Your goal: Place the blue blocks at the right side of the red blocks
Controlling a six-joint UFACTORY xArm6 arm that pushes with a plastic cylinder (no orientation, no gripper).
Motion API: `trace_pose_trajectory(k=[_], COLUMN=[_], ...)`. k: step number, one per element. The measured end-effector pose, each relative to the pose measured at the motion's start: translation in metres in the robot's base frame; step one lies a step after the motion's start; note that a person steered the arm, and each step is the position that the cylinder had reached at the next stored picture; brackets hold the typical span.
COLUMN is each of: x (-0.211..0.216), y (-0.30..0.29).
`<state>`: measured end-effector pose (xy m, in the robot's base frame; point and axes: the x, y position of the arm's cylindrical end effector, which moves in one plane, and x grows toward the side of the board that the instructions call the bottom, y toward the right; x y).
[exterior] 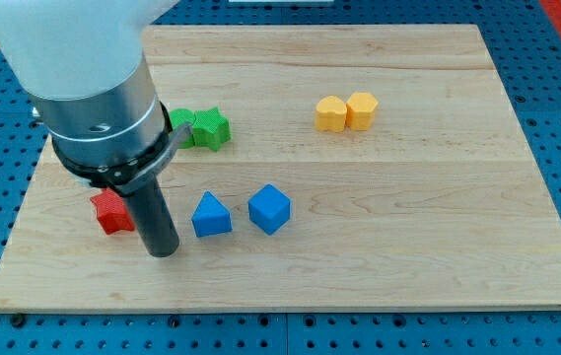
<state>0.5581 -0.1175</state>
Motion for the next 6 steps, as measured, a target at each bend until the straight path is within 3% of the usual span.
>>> trace_pose_trajectory(k=[2, 3, 5, 6], x=[0.005, -0.001, -0.036, -0.036], y=[0.112, 0.136, 0.131, 0.096])
